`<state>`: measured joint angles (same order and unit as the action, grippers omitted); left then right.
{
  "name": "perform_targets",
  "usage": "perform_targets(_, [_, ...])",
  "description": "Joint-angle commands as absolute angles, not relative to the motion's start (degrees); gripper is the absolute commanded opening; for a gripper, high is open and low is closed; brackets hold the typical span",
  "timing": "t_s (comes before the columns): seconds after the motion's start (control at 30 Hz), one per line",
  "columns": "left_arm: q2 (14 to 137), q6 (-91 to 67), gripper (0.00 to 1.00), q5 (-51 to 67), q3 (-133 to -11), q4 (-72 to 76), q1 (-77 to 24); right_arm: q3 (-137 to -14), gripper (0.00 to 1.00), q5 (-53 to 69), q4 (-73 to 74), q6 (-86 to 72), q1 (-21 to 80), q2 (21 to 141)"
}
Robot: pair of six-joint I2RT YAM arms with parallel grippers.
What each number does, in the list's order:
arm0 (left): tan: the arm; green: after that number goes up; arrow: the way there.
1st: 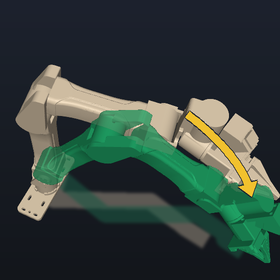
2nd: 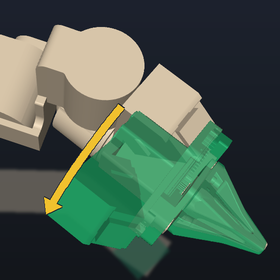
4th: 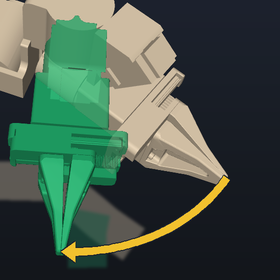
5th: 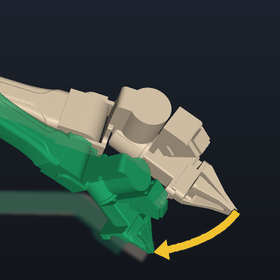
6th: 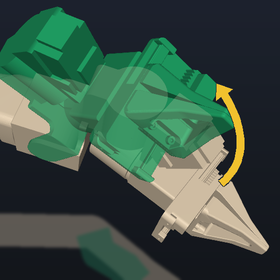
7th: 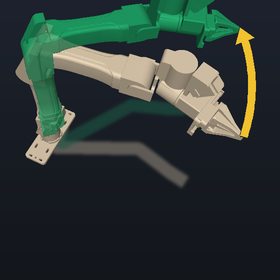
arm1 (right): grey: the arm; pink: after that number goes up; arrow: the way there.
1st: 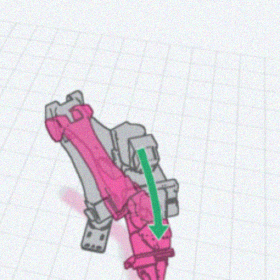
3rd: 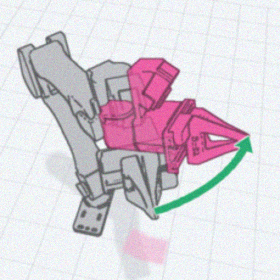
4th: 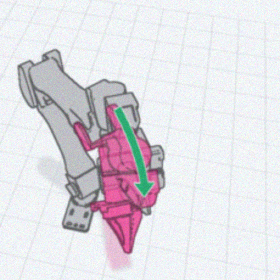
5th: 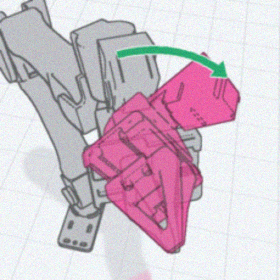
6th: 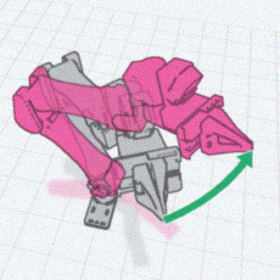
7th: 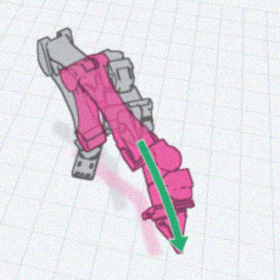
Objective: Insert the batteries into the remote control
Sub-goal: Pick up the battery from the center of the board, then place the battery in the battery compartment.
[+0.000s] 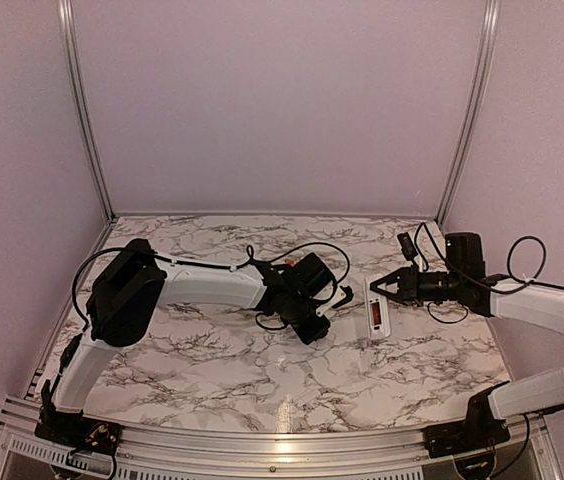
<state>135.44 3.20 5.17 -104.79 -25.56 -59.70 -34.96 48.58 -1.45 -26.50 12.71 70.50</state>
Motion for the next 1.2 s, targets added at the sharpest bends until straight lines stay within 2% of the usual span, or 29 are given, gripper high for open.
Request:
perform_targets(0.0, [137.21,5.41,0.11,2.72,-105.75,-31.49,-60.29,-37.11,0.00,48.92,2.22,-24.46,12.09,71.22])
perform_targets(0.07, [135.89,5.96,0.02,2.06,-104.15,-31.73,-60.38,-37.41,0.00,49.29,3.00,-23.85,12.05,72.40])
perform_targets(0.1, [134.70,6.24,0.00,1.70,-102.70,-31.55,-60.38,-37.48,0.00,49.90,2.99,-23.83,12.12,73.16])
perform_targets(0.23, [126.77,8.70,0.00,1.10,-91.50,-27.32,-60.38,-37.89,0.00,51.85,2.55,-24.25,12.99,75.08])
perform_targets(0.43, [107.10,13.25,0.00,0.54,-69.34,-11.10,-61.60,-40.61,0.00,53.31,2.23,-25.29,20.46,79.52])
perform_targets(0.63, [89.64,19.89,0.00,4.53,-56.13,-1.54,-65.56,-43.48,0.00,56.33,2.76,-26.40,27.29,84.64])
perform_targets(0.87, [80.74,26.99,0.00,5.54,-51.20,1.60,-71.04,-49.57,0.00,59.91,6.21,-25.77,36.10,91.31])
perform_targets(1.17, [82.54,33.83,0.00,7.74,-53.92,0.09,-75.09,-55.12,0.00,63.45,7.59,-25.88,44.34,98.52])
